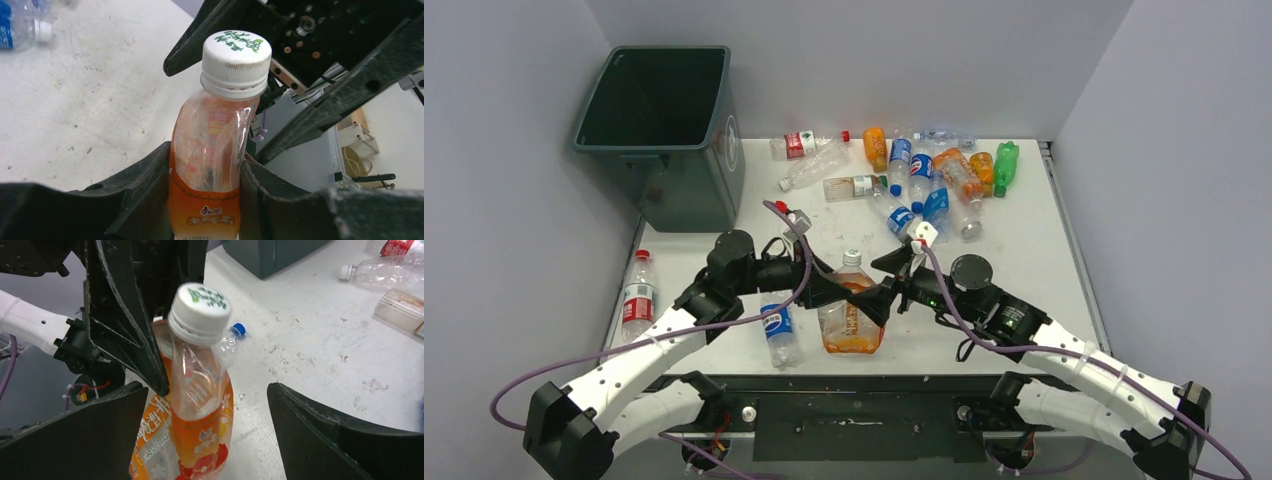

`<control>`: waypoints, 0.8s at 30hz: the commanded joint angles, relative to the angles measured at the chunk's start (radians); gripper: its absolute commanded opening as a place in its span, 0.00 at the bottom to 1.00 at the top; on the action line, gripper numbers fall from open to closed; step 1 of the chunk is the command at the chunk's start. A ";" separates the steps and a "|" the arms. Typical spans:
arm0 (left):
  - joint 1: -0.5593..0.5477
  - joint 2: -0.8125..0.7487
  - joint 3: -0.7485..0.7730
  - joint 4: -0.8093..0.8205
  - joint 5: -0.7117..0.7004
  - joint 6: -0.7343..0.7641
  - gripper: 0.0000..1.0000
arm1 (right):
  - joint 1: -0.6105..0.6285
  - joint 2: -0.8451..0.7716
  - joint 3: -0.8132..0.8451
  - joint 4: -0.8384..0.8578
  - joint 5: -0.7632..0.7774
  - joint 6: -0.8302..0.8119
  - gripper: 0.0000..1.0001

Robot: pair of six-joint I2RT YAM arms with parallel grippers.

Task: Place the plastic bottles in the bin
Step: Pick up the plastic bottle at the center of the board.

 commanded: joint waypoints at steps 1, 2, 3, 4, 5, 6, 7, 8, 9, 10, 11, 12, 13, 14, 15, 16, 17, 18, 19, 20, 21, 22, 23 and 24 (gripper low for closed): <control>0.001 -0.094 0.027 0.146 -0.044 -0.017 0.13 | 0.002 -0.064 0.011 0.046 0.013 0.067 0.99; 0.001 -0.110 0.027 0.162 -0.054 -0.021 0.10 | -0.001 -0.079 0.001 0.052 0.006 0.084 0.95; 0.001 -0.124 0.026 0.170 -0.060 -0.024 0.09 | -0.009 -0.092 -0.012 0.062 -0.006 0.101 0.92; 0.002 -0.137 0.025 0.185 -0.068 -0.024 0.09 | -0.018 -0.105 -0.024 0.072 -0.019 0.122 0.90; 0.003 -0.149 0.025 0.199 -0.069 -0.026 0.08 | -0.033 -0.116 -0.040 0.088 -0.044 0.145 0.90; 0.004 -0.160 0.025 0.211 -0.073 -0.027 0.08 | -0.054 -0.125 -0.060 0.113 -0.081 0.172 0.90; 0.005 -0.169 0.023 0.226 -0.075 -0.031 0.07 | -0.077 -0.131 -0.081 0.145 -0.123 0.204 0.90; 0.007 -0.176 0.019 0.249 -0.075 -0.043 0.07 | -0.103 -0.134 -0.105 0.189 -0.175 0.239 0.90; 0.007 -0.180 0.013 0.282 -0.071 -0.058 0.06 | -0.126 -0.136 -0.129 0.236 -0.241 0.279 0.90; 0.007 -0.181 0.008 0.316 -0.066 -0.076 0.06 | -0.146 -0.137 -0.159 0.287 -0.283 0.315 0.90; 0.007 -0.178 0.004 0.345 -0.062 -0.092 0.06 | -0.159 -0.136 -0.182 0.360 -0.320 0.350 0.90; 0.007 -0.175 0.002 0.374 -0.057 -0.111 0.06 | -0.163 -0.130 -0.199 0.394 -0.349 0.382 0.90; 0.007 -0.165 0.001 0.398 -0.052 -0.127 0.06 | -0.163 -0.120 -0.215 0.465 -0.374 0.412 0.90; 0.008 -0.155 0.003 0.421 -0.050 -0.145 0.06 | -0.164 -0.104 -0.230 0.521 -0.394 0.454 0.90; 0.007 -0.145 0.005 0.445 -0.044 -0.165 0.06 | -0.164 -0.085 -0.244 0.573 -0.408 0.483 0.92; 0.006 -0.132 0.006 0.468 -0.039 -0.181 0.06 | -0.164 -0.068 -0.255 0.621 -0.422 0.507 0.94; 0.006 -0.121 0.008 0.493 -0.034 -0.204 0.06 | -0.163 -0.050 -0.262 0.669 -0.432 0.531 0.97; 0.006 -0.110 0.010 0.514 -0.029 -0.214 0.06 | -0.161 -0.031 -0.271 0.716 -0.443 0.556 0.98; 0.004 -0.101 0.011 0.526 -0.027 -0.228 0.06 | -0.160 -0.017 -0.281 0.760 -0.452 0.577 0.97; 0.004 -0.094 0.015 0.534 -0.027 -0.234 0.05 | -0.157 -0.002 -0.287 0.797 -0.456 0.595 0.92; 0.004 -0.089 0.017 0.535 -0.028 -0.237 0.05 | -0.154 0.011 -0.290 0.819 -0.459 0.603 0.85; 0.004 -0.086 0.019 0.538 -0.029 -0.241 0.05 | -0.151 0.019 -0.291 0.828 -0.460 0.604 0.79; 0.003 -0.085 0.019 0.540 -0.029 -0.242 0.05 | -0.147 0.023 -0.291 0.830 -0.458 0.600 0.70; 0.003 -0.085 0.020 0.539 -0.029 -0.243 0.05 | -0.146 0.023 -0.291 0.827 -0.456 0.594 0.64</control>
